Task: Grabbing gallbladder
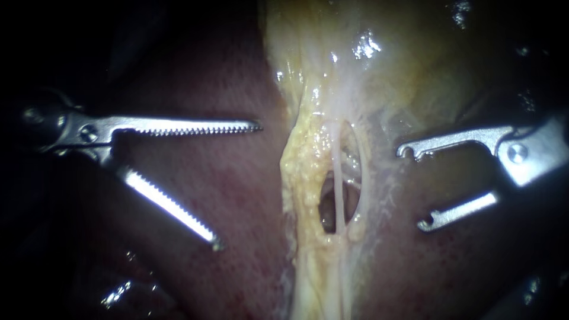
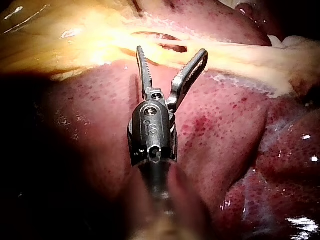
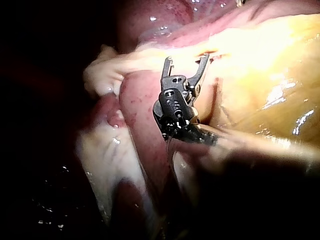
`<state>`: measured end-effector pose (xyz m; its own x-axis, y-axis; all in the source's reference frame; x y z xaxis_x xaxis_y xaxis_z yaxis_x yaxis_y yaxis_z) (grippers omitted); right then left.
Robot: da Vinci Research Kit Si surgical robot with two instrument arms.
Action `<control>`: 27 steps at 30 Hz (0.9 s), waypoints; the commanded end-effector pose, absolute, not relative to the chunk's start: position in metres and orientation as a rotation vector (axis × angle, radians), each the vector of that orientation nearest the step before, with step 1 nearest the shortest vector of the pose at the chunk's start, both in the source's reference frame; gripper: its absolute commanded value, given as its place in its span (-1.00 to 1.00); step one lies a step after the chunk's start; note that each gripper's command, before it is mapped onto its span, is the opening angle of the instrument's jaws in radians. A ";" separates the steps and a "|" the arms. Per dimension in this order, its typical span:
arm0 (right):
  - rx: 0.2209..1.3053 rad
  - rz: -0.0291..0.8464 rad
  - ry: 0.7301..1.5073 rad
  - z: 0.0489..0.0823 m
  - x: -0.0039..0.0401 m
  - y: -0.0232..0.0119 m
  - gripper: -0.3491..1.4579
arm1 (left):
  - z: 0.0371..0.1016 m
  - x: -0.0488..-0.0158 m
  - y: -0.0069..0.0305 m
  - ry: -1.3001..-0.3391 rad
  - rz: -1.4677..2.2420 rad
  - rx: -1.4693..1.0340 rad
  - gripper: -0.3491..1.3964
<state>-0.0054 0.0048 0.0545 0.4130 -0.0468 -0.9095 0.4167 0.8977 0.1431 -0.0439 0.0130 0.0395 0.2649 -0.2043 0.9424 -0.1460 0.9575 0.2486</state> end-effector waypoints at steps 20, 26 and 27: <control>0.380 -0.297 1.112 0.0544 -0.0054 0.0045 0.05 | 0.0396 -0.0445 0.0138 -1.254 -0.253 0.327 0.56; 0.389 -0.282 1.107 0.0545 -0.0054 0.0045 0.05 | 0.0396 -0.0455 0.0139 -1.217 -0.378 0.346 0.52; 0.388 -0.282 1.107 0.0545 -0.0054 0.0045 0.05 | 0.0396 -0.0457 0.0138 -1.206 -0.407 0.360 0.50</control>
<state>-0.0054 0.0044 0.0545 0.4235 -0.0279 -0.9054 0.4085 0.8980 0.1634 -0.0458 0.0137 0.0396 0.3019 -0.4984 0.8127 0.1195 0.8655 0.4864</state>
